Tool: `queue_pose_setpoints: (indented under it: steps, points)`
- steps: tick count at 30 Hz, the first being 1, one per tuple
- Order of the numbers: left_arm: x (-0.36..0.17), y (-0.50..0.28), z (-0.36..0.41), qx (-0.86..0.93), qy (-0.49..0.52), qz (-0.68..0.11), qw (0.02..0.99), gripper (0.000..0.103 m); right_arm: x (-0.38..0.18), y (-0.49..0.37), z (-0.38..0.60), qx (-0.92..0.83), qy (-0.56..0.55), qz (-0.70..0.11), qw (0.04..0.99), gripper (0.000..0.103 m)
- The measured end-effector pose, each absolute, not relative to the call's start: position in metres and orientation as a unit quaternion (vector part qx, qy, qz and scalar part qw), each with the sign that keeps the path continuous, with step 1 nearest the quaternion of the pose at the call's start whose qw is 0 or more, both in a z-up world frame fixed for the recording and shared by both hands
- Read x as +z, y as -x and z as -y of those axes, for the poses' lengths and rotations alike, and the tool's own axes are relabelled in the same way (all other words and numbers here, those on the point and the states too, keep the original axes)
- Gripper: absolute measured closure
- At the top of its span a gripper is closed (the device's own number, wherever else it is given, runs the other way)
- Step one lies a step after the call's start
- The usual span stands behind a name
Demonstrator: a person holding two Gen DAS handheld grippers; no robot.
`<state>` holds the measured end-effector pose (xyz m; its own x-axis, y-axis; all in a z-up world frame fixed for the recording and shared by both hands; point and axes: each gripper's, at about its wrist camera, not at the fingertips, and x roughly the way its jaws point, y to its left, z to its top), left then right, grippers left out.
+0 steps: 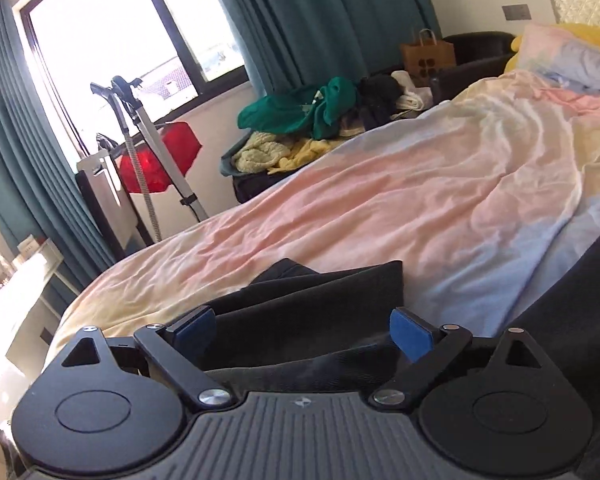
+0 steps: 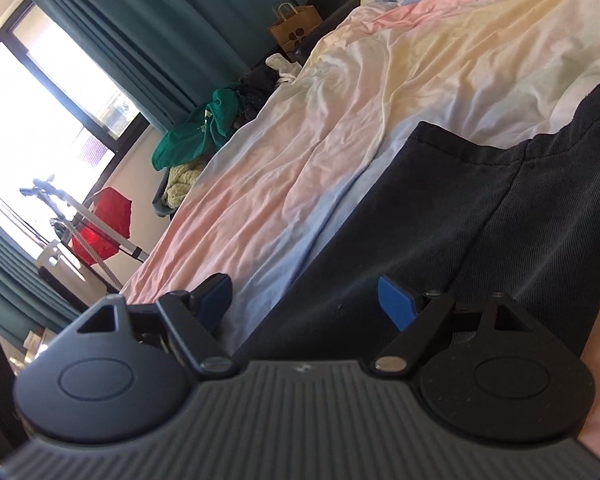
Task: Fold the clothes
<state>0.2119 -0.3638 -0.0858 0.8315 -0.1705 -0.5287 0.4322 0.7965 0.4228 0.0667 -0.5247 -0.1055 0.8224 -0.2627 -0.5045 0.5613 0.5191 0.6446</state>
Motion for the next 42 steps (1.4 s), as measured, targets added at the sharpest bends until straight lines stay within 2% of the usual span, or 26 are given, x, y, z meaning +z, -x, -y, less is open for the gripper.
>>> queue_pose_setpoints:
  steps: [2,8,12,13,14,15,16,17,23,31,35,38,42]
  points:
    - [-0.099,-0.217,0.376,-0.168,-0.286,-0.255,0.908,0.014,-0.106,-0.065,0.527,-0.247,-0.43,-0.17,0.852,0.02]
    - [-0.15,-0.248,0.396,-0.162,-0.324,-0.304,0.881,0.018,-0.11,-0.066,0.531,-0.255,-0.429,-0.174,0.849,0.02]
    - [-0.168,-0.258,0.402,-0.157,-0.347,-0.302,0.874,0.02,-0.111,-0.069,0.53,-0.255,-0.418,-0.176,0.854,0.02]
    - [-0.168,-0.26,0.402,-0.156,-0.341,-0.305,0.875,0.028,-0.112,-0.07,0.529,-0.255,-0.416,-0.177,0.855,0.02]
    - [-0.165,-0.262,0.401,-0.156,-0.337,-0.309,0.876,0.046,-0.113,-0.071,0.529,-0.255,-0.415,-0.179,0.855,0.02]
    - [-0.161,-0.265,0.401,-0.156,-0.332,-0.312,0.876,0.058,-0.114,-0.071,0.529,-0.255,-0.416,-0.18,0.854,0.02]
    - [-0.156,-0.264,0.401,-0.162,-0.332,-0.308,0.877,0.081,-0.114,-0.071,0.53,-0.254,-0.417,-0.18,0.854,0.02]
    - [-0.152,-0.263,0.401,-0.162,-0.336,-0.302,0.877,0.092,-0.114,-0.071,0.53,-0.254,-0.417,-0.181,0.854,0.02]
    - [-0.122,-0.238,0.386,-0.177,-0.32,-0.268,0.891,0.098,-0.107,-0.067,0.525,-0.255,-0.398,-0.168,0.865,0.02]
    - [-0.041,-0.26,0.308,-0.141,-0.177,-0.216,0.95,0.098,-0.106,-0.067,0.521,-0.251,-0.387,-0.171,0.87,0.02]
    - [-0.03,-0.307,0.239,-0.034,-0.092,-0.217,0.971,0.098,-0.107,-0.072,0.516,-0.246,-0.376,-0.178,0.875,0.02]
    - [-0.047,-0.339,0.18,0.042,-0.034,-0.264,0.963,0.097,-0.108,-0.076,0.513,-0.243,-0.371,-0.182,0.877,0.02]
    - [-0.069,-0.342,0.136,0.051,0.014,-0.29,0.956,0.096,-0.113,-0.084,0.509,-0.23,-0.375,-0.193,0.877,0.02]
